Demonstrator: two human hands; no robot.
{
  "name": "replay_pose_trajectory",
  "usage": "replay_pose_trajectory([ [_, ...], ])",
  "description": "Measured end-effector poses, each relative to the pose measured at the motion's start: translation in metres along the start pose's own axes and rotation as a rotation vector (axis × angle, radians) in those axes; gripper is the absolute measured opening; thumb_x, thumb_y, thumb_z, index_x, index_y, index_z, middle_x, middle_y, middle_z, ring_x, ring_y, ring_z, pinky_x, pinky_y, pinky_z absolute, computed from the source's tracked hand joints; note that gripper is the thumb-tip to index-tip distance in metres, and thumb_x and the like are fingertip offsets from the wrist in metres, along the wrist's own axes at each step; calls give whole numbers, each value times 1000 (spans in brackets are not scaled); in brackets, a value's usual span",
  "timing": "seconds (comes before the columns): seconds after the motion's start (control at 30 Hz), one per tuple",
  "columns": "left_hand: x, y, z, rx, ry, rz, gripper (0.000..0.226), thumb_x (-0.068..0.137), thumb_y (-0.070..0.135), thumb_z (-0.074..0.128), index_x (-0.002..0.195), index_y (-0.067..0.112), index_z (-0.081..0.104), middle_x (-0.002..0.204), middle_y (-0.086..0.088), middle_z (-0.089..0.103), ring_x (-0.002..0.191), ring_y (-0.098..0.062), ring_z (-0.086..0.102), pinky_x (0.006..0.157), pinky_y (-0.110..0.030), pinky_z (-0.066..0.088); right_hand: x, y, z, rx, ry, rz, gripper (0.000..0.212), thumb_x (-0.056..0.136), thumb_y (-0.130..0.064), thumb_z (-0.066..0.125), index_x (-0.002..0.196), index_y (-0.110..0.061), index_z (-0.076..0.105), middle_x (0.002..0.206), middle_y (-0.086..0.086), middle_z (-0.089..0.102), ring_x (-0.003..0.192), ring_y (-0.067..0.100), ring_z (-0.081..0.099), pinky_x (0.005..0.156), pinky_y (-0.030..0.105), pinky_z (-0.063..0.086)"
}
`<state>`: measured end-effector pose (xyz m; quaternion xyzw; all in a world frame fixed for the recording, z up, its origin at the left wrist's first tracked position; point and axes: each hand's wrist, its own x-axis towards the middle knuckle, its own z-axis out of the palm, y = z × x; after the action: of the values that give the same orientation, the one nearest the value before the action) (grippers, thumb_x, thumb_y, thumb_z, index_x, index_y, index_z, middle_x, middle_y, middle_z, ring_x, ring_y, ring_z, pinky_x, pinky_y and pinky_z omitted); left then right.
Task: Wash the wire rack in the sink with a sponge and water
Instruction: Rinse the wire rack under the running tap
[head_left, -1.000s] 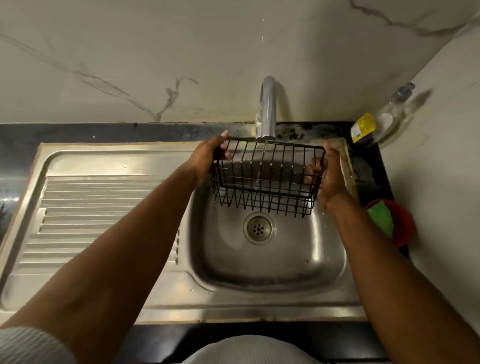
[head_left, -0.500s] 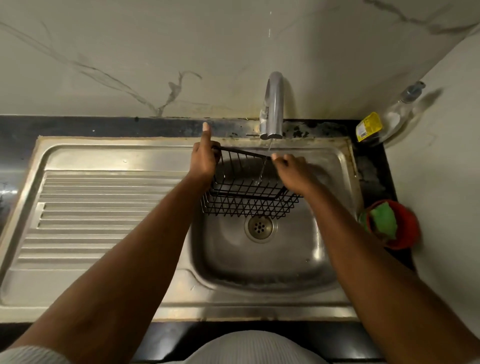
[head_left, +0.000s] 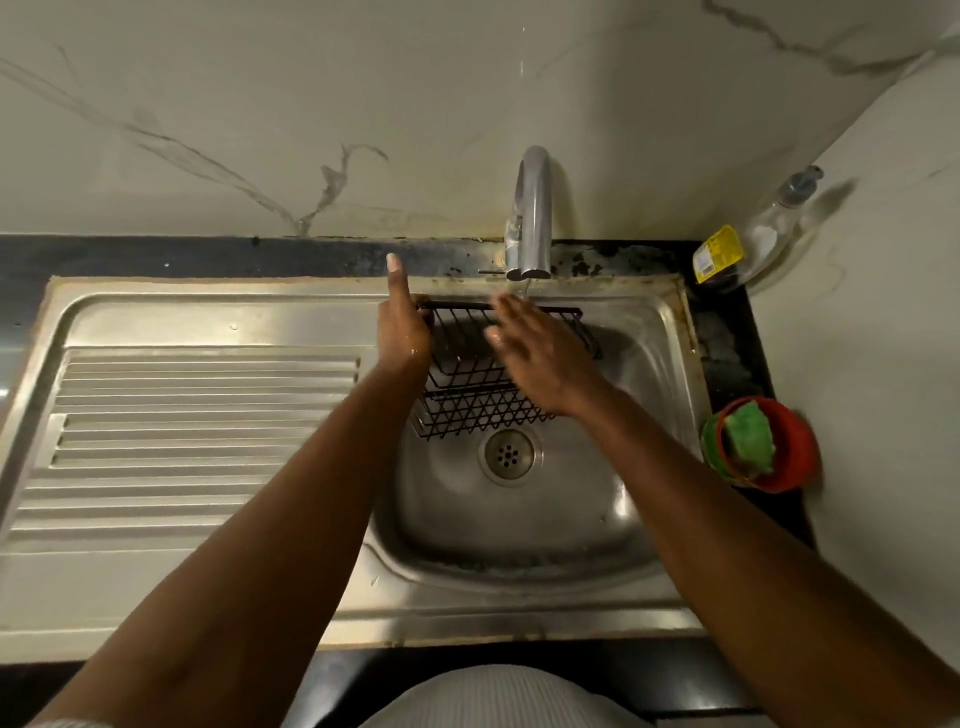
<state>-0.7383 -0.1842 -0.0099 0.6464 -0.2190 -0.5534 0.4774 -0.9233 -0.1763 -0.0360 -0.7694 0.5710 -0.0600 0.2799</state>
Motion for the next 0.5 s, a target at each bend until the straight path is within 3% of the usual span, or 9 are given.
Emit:
replay_pose_trajectory([
  [0.03,4,2,-4,36,28,11,69,100,75,38,108,14,68,102,-17,72,100,-29,71,98,-45,54,-1,25,-1,-1,-21,115,70,103,-68,9,164,-34,4,173,-6,2,159,17,1,128,56,4],
  [0.1,5,4,-10,105,42,-1,54,95,76,50,92,22,60,89,-6,63,88,-23,61,88,-42,51,-6,58,2,-18,-83,294,73,100,-73,10,163,-38,1,173,-3,3,160,24,0,126,59,-4],
  [0.17,7,4,-13,126,54,-46,75,77,87,60,104,17,60,96,-2,61,94,-22,61,89,-42,54,-6,59,8,27,-56,378,70,103,-69,14,164,-36,8,173,4,9,159,28,4,125,56,-5],
  [0.2,10,1,-12,112,72,-66,88,67,93,63,110,16,61,99,-2,64,96,-23,64,91,-44,56,-3,51,12,51,30,401,68,105,-64,15,164,-31,16,172,7,14,159,29,9,127,54,0],
  [0.23,15,-3,-13,101,81,-76,86,65,93,65,109,19,62,101,-3,67,97,-25,67,92,-46,58,0,39,15,40,149,404,66,107,-60,16,162,-26,27,170,8,23,157,30,17,127,53,7],
  [0.3,12,-3,-9,78,90,-85,59,83,79,62,96,22,62,90,-1,66,84,-19,65,82,-37,57,5,9,14,-77,379,346,69,105,-59,13,147,-22,54,156,8,47,146,30,36,123,50,19],
  [0.37,17,-8,-9,15,109,-104,48,97,63,59,95,16,65,75,1,56,68,-14,54,67,-29,47,5,-16,14,-194,526,236,64,103,-58,18,131,-23,65,142,1,59,138,28,44,118,51,17],
  [0.5,21,-13,-13,-7,92,-156,40,93,49,71,102,11,72,95,-8,72,84,-27,70,76,-41,58,0,-50,19,-262,560,-57,43,105,-43,34,127,-24,65,133,-4,64,133,24,50,121,61,12],
])
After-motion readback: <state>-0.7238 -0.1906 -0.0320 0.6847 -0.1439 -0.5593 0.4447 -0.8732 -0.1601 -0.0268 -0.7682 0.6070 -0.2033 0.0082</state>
